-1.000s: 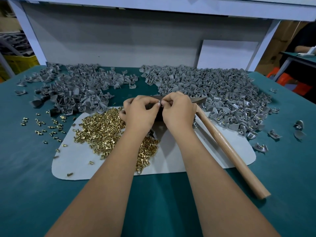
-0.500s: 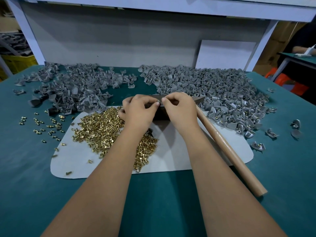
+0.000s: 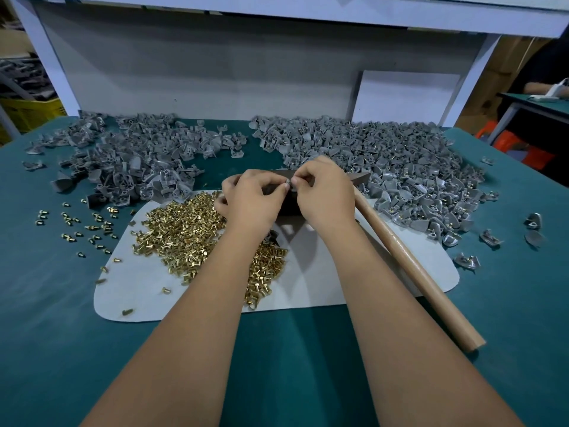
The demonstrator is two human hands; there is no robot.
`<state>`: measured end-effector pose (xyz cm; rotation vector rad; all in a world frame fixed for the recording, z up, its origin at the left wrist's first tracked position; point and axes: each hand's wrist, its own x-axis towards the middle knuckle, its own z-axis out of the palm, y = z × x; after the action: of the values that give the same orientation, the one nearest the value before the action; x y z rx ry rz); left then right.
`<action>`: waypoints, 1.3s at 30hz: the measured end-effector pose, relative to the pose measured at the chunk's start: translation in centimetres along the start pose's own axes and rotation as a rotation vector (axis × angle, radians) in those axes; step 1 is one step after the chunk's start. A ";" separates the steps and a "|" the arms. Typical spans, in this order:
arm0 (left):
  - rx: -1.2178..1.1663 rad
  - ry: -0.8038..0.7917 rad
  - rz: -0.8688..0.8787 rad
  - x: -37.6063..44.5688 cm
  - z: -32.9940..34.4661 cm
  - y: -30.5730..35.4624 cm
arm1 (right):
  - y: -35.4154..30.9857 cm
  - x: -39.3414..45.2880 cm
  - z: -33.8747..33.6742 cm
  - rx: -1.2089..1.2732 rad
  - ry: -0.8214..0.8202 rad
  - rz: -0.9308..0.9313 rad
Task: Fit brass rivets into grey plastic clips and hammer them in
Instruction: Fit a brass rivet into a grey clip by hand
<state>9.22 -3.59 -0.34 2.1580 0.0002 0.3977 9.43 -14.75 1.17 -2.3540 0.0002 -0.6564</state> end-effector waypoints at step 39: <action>-0.017 0.003 0.029 -0.1 -0.1 0.2 | 0.1 -0.3 0.2 0.196 -0.032 0.112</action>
<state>9.11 -3.62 -0.19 2.1425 -0.0331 0.4168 9.25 -14.66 0.81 -2.1585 0.0513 -0.5396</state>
